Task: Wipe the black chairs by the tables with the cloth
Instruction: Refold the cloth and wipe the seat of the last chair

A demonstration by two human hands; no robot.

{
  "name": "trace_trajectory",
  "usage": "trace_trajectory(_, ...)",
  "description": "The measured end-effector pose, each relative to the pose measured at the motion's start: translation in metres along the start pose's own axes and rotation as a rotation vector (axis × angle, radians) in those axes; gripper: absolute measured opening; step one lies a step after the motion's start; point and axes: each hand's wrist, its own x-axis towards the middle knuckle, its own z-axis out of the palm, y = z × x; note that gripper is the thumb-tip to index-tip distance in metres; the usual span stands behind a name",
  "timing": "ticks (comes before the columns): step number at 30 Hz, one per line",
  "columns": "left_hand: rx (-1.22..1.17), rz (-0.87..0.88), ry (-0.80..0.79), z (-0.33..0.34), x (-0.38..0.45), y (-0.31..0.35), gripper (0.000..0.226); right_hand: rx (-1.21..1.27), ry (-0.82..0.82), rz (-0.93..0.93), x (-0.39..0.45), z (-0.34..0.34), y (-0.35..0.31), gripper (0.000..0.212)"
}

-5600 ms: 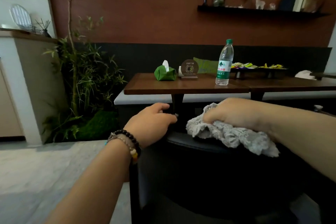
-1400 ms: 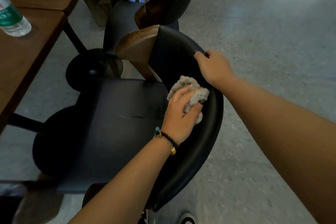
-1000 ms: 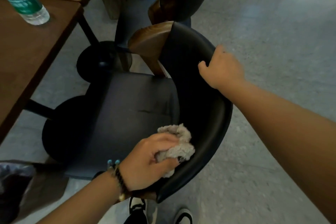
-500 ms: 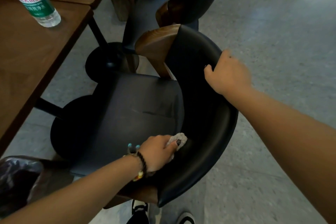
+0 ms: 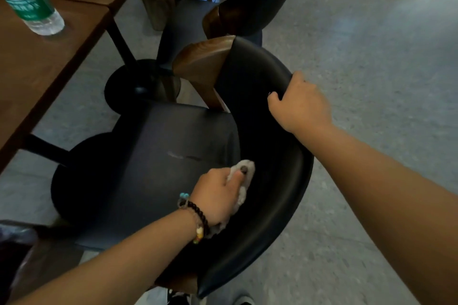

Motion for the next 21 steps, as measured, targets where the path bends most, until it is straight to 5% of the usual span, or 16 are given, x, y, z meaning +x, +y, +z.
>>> trace_trajectory(4,0.205,0.281,0.071,0.004,-0.021,0.021,0.036,-0.003,-0.003,-0.002,-0.001,-0.003,-0.001,0.05)
trace_trajectory(17,0.124,-0.367,0.104,0.027,0.07,0.009,0.044,0.016,0.01,0.009,-0.002,-0.005,-0.003,0.047)
trace_trajectory(21,0.125,-0.168,0.185,0.026,0.048,0.029,0.043,0.035,0.005,0.015,-0.002,-0.004,-0.003,0.047)
